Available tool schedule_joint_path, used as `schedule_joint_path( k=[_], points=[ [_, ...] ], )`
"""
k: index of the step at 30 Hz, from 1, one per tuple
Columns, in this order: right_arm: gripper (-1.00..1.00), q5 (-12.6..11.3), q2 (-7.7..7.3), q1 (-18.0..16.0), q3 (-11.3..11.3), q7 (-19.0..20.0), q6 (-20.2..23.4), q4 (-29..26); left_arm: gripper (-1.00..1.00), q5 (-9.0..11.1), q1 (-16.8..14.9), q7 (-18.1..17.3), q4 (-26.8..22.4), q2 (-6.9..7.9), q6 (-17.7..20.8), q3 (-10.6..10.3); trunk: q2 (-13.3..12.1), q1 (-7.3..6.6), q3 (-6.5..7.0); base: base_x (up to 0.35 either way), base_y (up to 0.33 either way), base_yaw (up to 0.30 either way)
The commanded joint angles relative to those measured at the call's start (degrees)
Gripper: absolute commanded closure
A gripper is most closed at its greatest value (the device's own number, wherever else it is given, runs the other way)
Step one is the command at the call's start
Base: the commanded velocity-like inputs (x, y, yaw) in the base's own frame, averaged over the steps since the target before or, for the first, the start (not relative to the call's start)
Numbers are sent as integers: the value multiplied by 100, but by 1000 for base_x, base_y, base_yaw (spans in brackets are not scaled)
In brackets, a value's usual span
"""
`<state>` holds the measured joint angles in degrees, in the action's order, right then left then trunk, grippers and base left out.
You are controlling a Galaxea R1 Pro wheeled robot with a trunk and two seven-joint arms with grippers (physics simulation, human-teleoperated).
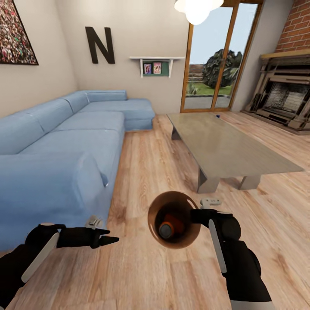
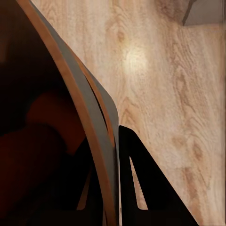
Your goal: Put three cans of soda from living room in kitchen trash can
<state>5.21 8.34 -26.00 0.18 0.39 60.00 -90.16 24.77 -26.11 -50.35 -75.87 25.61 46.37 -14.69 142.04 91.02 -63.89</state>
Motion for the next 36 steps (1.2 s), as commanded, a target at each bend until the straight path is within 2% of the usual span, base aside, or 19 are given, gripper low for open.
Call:
schedule_joint_path(
  k=[1, 6, 9, 12, 15, 18, 24, 25, 26, 36],
  points=[
    [100, -95, 1, -2, 0, 17, 0, -2, -100, -2, 0, 3, 3, -1, -4, 0, 0, 0, 7, 0, 0, -175],
    [100, -96, 1, -2, -2, 15, 0, -2, -100, -26, 0, 21, 14, -17, -24, 0, 0, 0, 40, 0, 0, -174],
    [100, -96, 1, -2, -2, 18, 0, -2, -100, -44, 0, 48, 35, -119, -39, 1, 0, 0, 59, 0, 0, -173],
    [100, -97, 1, -2, 0, 18, 0, -2, -100, -63, 0, 64, 85, -293, -40, -3, 0, 0, 79, 0, 0, -172],
    [100, -98, -4, -2, 1, 23, 0, -2, -100, -25, 0, 49, 79, -365, -5, 9, 0, 0, 98, 0, 0, -172],
    [100, -99, 2, -2, 4, 23, 0, -2, -100, -26, 0, 57, 85, -498, -16, 10, 0, 0, 118, 0, 0, -172],
    [100, -99, 1, -2, -8, 23, 0, -2, -100, 3, 0, 72, 113, -551, -60, 2, 0, 0, 157, 0, 0, -172],
    [100, -96, -6, -1, -9, 23, 0, -2, -100, 5, 0, 77, 381, -646, -83, -1, 0, 0, 164, 0, 0, -172],
    [100, -97, -7, -1, -9, 23, 0, -2, -100, 3, 0, 77, 468, -668, -88, 0, 0, 0, 170, 0, 0, -171],
    [100, -99, -5, -2, 1, 23, 0, -2, -100, -12, 0, 78, 557, -687, -93, -1, 0, 0, 235, 0, 0, -164]
  ],
)
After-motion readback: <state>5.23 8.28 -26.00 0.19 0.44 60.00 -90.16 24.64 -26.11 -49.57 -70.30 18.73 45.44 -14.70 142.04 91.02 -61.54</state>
